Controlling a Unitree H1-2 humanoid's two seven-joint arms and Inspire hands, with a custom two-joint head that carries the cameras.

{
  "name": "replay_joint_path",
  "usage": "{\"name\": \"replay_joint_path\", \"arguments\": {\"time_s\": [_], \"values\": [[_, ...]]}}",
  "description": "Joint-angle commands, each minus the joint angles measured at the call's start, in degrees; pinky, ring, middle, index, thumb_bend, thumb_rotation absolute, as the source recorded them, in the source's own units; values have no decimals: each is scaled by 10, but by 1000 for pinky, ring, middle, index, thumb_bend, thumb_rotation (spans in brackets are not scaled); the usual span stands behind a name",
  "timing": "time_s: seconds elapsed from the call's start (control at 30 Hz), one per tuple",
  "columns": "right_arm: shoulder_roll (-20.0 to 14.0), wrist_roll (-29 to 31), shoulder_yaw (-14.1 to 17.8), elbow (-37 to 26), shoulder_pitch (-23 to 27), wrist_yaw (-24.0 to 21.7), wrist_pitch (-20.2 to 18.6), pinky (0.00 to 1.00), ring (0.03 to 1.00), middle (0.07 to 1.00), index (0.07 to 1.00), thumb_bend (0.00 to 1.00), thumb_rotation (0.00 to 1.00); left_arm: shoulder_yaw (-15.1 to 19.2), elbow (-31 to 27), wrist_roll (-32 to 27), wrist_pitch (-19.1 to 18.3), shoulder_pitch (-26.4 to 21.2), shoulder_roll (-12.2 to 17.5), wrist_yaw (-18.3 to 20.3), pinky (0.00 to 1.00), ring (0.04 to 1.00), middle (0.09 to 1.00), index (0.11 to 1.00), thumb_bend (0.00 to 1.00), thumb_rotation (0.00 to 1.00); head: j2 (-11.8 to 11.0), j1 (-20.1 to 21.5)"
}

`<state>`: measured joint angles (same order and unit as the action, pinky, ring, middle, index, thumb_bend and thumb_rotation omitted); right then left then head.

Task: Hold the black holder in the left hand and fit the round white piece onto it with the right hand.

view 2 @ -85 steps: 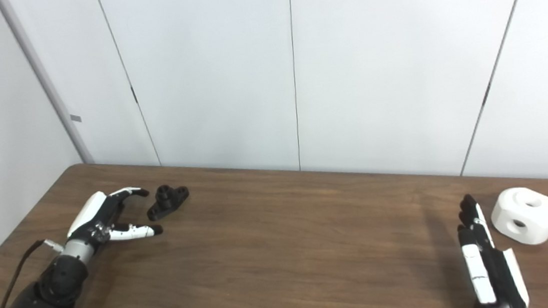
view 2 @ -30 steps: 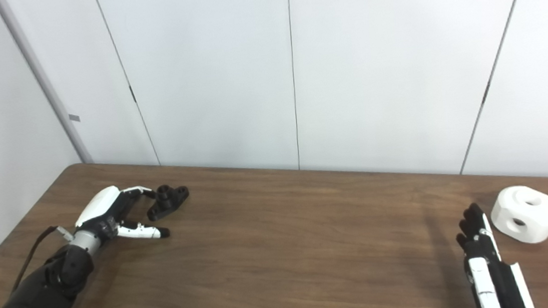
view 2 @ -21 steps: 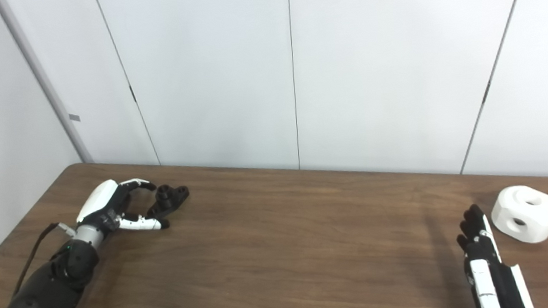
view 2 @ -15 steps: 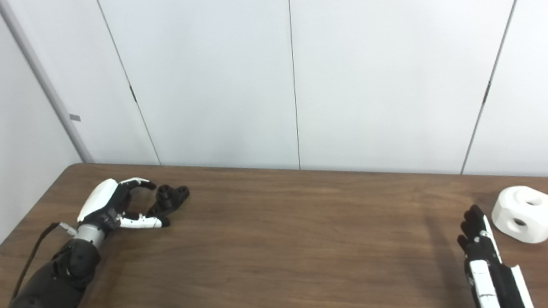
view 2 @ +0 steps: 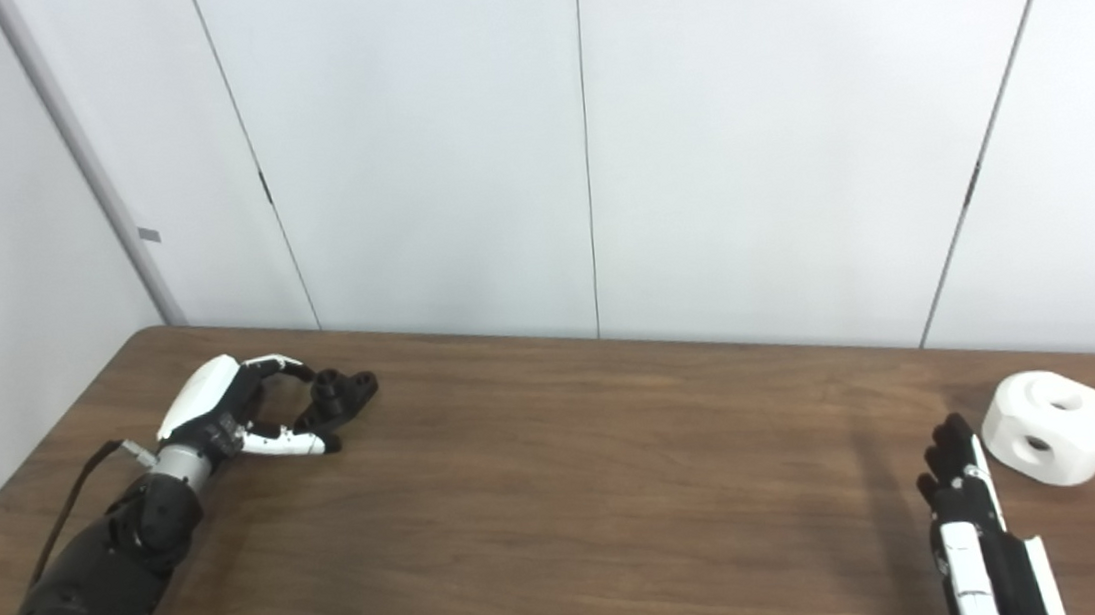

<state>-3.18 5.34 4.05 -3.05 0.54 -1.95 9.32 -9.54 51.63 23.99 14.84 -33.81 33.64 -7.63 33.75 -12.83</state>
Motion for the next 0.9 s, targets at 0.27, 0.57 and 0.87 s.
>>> {"name": "replay_joint_path", "arguments": {"time_s": [0.27, 0.57, 0.87], "values": [[5, -4, -3, -11, 9, 3, 19, 990, 1000, 1000, 1000, 442, 900, -32, 13, 23, 1, -12, 15, 17, 861, 883, 818, 700, 970, 263, 3, 10], [12, -13, -7, -13, 7, 8, 19, 966, 990, 1000, 1000, 480, 889, -48, 18, 31, 10, -14, 13, 0, 859, 878, 792, 609, 923, 170, 0, 24], [20, -20, -6, -16, 7, 16, 22, 962, 983, 997, 998, 464, 877, -70, 85, 49, 65, -32, 3, -61, 820, 836, 727, 492, 534, 45, 0, 37]]}}
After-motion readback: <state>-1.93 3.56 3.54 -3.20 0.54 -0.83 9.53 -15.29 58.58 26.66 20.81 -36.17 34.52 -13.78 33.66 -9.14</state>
